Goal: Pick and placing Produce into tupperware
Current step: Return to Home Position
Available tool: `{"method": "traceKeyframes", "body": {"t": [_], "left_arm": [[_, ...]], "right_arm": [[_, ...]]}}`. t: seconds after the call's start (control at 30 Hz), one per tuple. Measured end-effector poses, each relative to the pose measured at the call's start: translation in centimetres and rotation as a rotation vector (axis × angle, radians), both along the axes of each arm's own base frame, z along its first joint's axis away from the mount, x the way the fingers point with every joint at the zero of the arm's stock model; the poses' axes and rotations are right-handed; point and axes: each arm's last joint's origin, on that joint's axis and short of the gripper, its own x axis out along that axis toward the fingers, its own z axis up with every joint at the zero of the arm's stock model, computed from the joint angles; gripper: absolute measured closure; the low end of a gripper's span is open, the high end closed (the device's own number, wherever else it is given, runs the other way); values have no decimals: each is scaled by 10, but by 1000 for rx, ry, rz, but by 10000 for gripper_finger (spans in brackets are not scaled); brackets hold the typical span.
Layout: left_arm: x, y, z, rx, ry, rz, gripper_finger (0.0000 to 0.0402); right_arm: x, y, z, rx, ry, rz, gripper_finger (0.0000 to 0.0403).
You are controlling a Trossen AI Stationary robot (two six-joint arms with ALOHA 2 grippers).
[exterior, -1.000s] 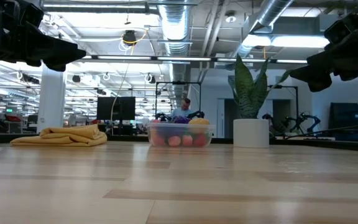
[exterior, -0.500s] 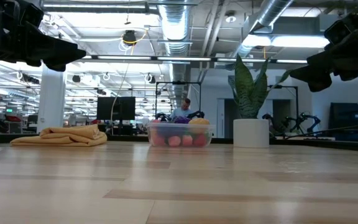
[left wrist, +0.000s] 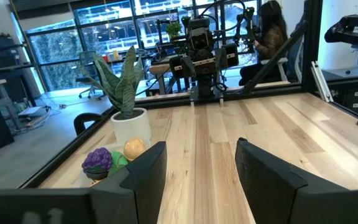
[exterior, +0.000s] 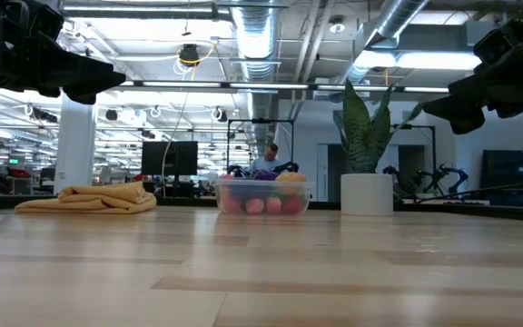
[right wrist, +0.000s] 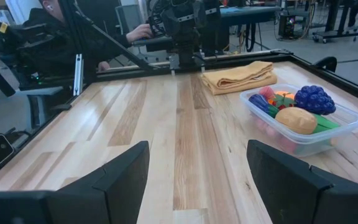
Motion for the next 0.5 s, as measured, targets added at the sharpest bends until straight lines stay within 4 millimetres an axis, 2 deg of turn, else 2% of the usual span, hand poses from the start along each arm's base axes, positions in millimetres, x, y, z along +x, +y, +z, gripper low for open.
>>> {"method": "traceKeyframes", "body": {"t": [0.5], "left_arm": [[0,0,0,0,0,0,219]], "right_arm": [[0,0,0,0,1,0,138]]}}
